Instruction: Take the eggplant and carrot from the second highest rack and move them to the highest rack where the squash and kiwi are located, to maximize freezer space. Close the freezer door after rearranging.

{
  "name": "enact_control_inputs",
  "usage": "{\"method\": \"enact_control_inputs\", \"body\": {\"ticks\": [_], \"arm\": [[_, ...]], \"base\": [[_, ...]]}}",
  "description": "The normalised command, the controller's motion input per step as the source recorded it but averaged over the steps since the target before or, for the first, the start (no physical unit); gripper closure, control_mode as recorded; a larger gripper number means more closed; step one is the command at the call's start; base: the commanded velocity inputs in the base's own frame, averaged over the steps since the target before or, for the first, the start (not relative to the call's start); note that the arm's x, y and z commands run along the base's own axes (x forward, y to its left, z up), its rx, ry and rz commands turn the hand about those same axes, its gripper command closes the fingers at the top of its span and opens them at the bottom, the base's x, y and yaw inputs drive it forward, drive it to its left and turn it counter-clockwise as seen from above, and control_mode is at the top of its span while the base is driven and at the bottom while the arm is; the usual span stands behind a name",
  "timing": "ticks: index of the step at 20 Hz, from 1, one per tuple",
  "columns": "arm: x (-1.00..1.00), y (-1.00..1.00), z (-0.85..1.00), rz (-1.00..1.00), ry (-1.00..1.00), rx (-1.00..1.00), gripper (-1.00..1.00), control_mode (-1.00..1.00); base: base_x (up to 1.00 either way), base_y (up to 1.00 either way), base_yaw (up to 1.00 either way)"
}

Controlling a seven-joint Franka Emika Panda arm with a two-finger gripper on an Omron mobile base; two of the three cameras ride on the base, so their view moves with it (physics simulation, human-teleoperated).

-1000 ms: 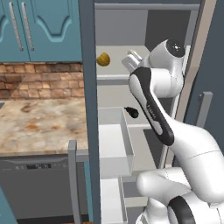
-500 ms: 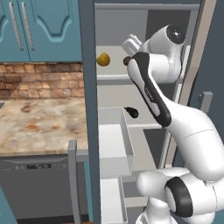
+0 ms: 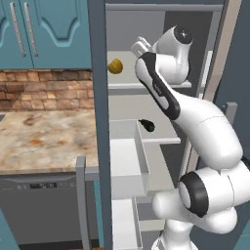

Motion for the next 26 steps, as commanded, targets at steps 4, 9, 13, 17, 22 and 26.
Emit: {"method": "enact_control_inputs", "body": {"ticks": [4, 9, 13, 17, 22, 26], "arm": [[0.70, 0.00, 0.00, 0.00, 0.17, 0.00, 1.00, -1.00], [0.61, 0.04, -0.01, 0.02, 0.11, 0.00, 1.00, -1.00], [0.37, 0.08, -0.01, 0.00, 0.00, 0.00, 1.00, -1.00], [0.14, 0.04, -0.18, 0.00, -0.06, 0.00, 1.00, -1.00], [0.01, 0.02, -0.40, 0.00, -0.20, -0.03, -1.00, -1.00], [0.12, 0.00, -0.19, 0.00, -0.04, 0.00, -1.00, -1.00]], "base": [[0.00, 0.00, 0.00], [0.00, 0.00, 0.00], [0.00, 0.00, 0.00], [0.00, 0.00, 0.00], [0.00, 0.00, 0.00], [0.00, 0.00, 0.00]]}}
